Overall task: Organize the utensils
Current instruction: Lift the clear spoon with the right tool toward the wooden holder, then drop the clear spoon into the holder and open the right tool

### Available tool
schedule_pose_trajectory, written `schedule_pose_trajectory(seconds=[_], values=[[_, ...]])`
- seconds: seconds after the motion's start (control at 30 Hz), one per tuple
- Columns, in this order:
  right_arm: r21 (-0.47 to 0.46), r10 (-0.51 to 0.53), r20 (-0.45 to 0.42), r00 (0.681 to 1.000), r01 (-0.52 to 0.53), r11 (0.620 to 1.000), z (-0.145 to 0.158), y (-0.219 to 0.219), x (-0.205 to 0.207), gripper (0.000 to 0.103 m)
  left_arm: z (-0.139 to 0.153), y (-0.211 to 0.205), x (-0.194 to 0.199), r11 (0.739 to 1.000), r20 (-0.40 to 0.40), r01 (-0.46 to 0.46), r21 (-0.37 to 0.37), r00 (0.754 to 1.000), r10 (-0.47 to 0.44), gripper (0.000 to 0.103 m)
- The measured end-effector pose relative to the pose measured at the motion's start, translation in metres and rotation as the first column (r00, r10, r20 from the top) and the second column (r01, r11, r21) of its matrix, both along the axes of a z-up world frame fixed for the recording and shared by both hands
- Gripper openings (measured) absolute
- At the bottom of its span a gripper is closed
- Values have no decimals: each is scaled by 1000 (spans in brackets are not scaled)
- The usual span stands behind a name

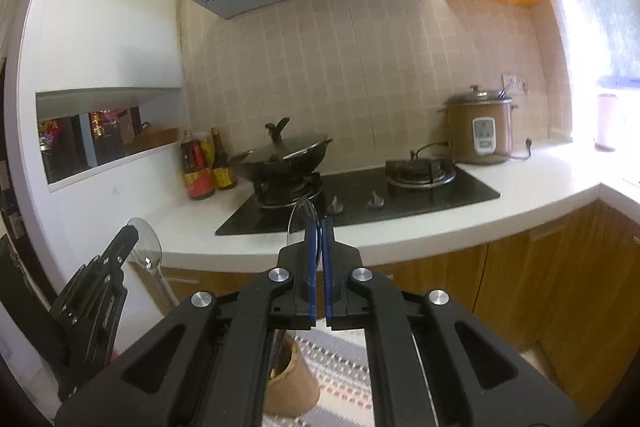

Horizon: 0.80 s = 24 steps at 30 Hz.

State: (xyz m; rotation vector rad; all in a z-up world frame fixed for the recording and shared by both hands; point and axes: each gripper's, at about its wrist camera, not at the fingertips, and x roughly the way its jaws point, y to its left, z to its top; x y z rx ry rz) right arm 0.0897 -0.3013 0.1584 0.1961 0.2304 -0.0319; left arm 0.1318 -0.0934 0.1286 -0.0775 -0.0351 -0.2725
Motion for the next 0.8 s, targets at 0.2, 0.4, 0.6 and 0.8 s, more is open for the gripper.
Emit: schedule_pose_trajectory(seconds=[0.2,0.4,0.6,0.8], values=[[-38,12,9,1000,-12,999,-21,13,20,1,-18,-3,14,1000,-28,0,-4,1000,0,0],[-98,23,-36,999,-26,995,-40,30,32,1,-35,-6,20,1000,-52,-4,18,999,5,0],[-116,41,-87,995,-51,992,-51,37,36,1,-40,-5,20,1000,-71,11,27,997,-9,0],[-99,83,-149,985,-98,990,-57,44,33,2,-42,6,16,998,-128,55,10,990,-53,1]])
